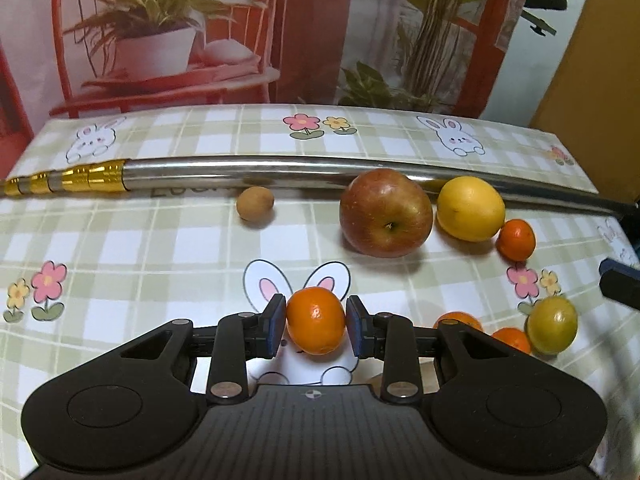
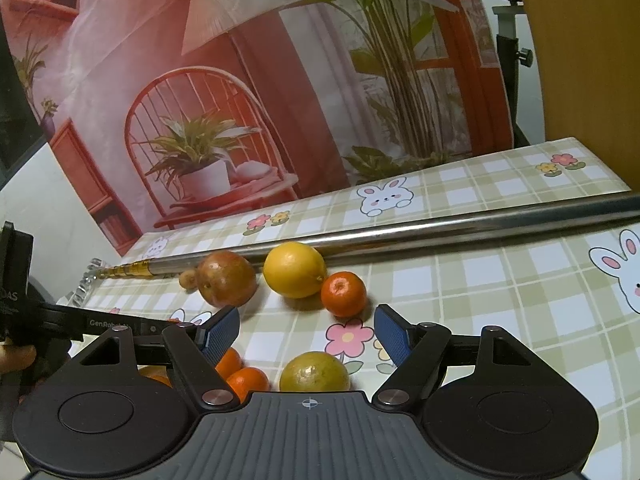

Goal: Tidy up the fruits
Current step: 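Close the left tool on the orange mandarin, then grasp a yellow lemon with the right tool while the left tool holds the mandarin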

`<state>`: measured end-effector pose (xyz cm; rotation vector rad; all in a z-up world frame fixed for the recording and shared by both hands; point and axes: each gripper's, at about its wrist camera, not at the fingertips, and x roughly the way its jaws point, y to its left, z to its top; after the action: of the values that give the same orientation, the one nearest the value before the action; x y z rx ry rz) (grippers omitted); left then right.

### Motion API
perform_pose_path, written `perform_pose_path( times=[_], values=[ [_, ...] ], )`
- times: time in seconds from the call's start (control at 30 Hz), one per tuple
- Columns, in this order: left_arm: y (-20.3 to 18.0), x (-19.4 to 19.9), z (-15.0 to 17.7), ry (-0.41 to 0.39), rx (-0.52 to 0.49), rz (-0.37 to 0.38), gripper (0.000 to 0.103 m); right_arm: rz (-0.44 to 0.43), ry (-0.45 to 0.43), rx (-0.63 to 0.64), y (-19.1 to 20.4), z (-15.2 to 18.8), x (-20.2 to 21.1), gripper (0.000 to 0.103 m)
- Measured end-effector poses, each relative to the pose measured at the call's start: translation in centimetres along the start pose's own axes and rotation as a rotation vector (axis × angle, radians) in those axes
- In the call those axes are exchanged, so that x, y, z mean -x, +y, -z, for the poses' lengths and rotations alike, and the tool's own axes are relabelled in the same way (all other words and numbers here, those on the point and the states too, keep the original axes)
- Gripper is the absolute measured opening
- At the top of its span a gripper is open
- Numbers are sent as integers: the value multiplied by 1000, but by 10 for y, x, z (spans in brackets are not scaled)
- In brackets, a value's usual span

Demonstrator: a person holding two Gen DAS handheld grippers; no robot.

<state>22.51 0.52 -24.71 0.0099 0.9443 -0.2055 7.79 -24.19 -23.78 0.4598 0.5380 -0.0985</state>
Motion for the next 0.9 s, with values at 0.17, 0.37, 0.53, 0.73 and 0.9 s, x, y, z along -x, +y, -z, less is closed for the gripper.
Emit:
perform_pose_path(
  times=[0.17,0.37,0.53,0.73,0.9],
  values=[
    [-3,3,3,-14,-58,-2,35,0,4,-1,0,1,-1,72],
    [0,1,6,-8,-29,35,35,1,9,-3,0,2,-2,72],
    [-2,0,8,-9,-51,28,35,2,16,-5,0,1,-3,72],
    [-7,3,10,-10,-80,30,35,3,21,-5,-1,1,-5,72],
    [-5,12,12,-37,-86,36,35,7,24,37,2,-3,-9,72]
  ],
)
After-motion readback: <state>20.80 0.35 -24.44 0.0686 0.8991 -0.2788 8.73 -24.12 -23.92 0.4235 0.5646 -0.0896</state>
